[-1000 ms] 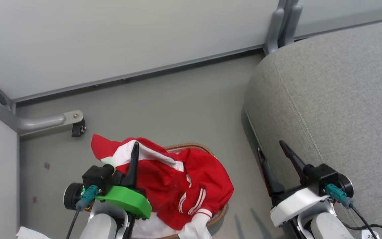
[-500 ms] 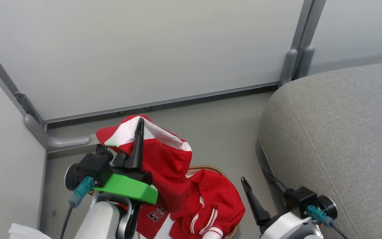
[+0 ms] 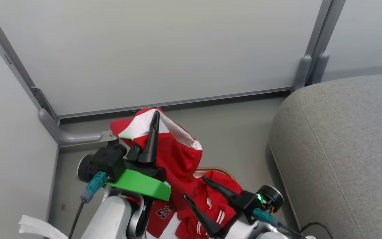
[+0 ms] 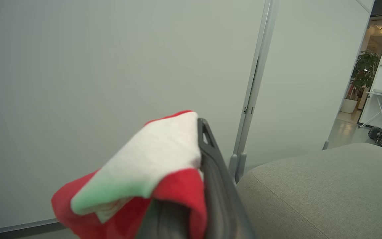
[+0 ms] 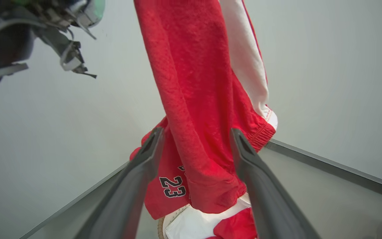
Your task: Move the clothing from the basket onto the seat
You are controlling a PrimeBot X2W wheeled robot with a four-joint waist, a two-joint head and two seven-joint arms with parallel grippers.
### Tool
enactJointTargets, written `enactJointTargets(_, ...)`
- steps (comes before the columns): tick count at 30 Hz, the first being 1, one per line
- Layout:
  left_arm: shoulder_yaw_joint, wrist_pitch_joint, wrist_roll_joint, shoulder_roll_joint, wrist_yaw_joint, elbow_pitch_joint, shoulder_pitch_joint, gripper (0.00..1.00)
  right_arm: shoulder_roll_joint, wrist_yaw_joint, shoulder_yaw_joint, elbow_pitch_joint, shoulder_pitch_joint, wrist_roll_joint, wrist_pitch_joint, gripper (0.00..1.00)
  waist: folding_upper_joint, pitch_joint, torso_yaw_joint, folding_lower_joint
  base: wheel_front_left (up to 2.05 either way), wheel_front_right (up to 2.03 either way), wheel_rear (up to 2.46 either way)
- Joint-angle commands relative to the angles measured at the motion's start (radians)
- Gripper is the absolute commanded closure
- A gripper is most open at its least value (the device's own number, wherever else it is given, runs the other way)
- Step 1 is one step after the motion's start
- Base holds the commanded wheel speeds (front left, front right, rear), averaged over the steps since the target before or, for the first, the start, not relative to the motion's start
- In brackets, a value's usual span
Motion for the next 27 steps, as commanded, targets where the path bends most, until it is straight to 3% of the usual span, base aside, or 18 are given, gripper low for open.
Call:
enactJointTargets(1, -0.005, -0.001, -0.008, 0.002, 0.003, 0.002, -0.018, 1.00, -0.005, -0.001, 0.014, 0.013, -0.031, 0.007, -0.005, 0.00, 0.0000, 0.003, 0.008, 0.0001, 0.00, 0.00, 0.00)
enactJointTargets(19, -0.158, -0.001, -0.059, 0.002, 0.017, 0.016, -0.083, 1.00, -0.005, -0.001, 0.202, 0.252, -0.256, 0.107, -0.005, 0.00, 0.0000, 0.017, 0.083, 0.0001, 0.00, 0.00, 0.00)
enactJointTargets(21, -0.173, -0.001, -0.068, 0.002, 0.020, 0.012, -0.088, 1.00, -0.004, -0.001, 0.212, 0.283, -0.263, 0.127, -0.005, 0.54, 0.0000, 0.017, 0.089, 0.0001, 0.00, 0.00, 0.00)
enactJointTargets(22, -0.179, -0.001, -0.070, 0.002, 0.022, 0.011, -0.090, 1.00, -0.003, -0.001, 0.222, 0.296, -0.264, 0.139, -0.005, 0.87, 0.0000, 0.016, 0.091, 0.0001, 0.00, 0.00, 0.00)
enactJointTargets(23, -0.183, -0.001, -0.072, 0.002, 0.024, 0.010, -0.091, 1.00, -0.003, -0.001, 0.222, 0.303, -0.266, 0.146, -0.005, 1.00, 0.0000, 0.016, 0.093, 0.0001, 0.00, 0.00, 0.00)
enactJointTargets(27, -0.182, -0.001, -0.072, 0.002, 0.026, 0.016, -0.084, 1.00, -0.004, -0.001, 0.198, 0.319, -0.270, 0.166, -0.005, 1.00, 0.0000, 0.020, 0.092, 0.0001, 0.00, 0.00, 0.00)
